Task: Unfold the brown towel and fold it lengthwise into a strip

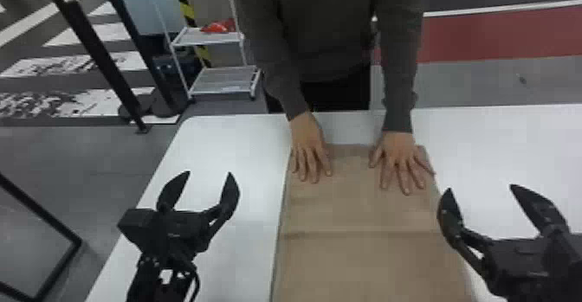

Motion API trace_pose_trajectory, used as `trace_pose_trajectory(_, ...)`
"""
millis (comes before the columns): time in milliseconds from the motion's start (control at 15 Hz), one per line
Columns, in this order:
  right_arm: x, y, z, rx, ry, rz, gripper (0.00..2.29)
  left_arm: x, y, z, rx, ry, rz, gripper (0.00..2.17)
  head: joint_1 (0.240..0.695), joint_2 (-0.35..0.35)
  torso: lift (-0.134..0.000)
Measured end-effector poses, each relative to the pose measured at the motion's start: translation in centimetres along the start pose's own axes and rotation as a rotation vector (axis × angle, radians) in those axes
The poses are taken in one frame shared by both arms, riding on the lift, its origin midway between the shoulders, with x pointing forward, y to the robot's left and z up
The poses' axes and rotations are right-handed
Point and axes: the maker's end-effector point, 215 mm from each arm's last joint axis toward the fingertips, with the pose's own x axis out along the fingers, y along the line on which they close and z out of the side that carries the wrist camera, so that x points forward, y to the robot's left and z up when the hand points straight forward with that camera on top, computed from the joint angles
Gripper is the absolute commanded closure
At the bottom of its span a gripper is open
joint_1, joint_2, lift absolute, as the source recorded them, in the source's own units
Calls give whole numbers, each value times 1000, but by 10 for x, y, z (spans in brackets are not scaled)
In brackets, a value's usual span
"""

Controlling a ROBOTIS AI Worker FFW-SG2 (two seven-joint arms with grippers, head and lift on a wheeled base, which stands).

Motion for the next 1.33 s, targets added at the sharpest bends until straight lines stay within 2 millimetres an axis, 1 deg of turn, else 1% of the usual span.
trace_pose_trajectory(600,0,-1,3,-4,-5,2,124,2,-6,-4,1,22,-11,103,695,222,-125)
trace_pose_trajectory(1333,1,0,2,-5,-1,4,124,3,-6,-5,2,24,-11,103,695,222,-125)
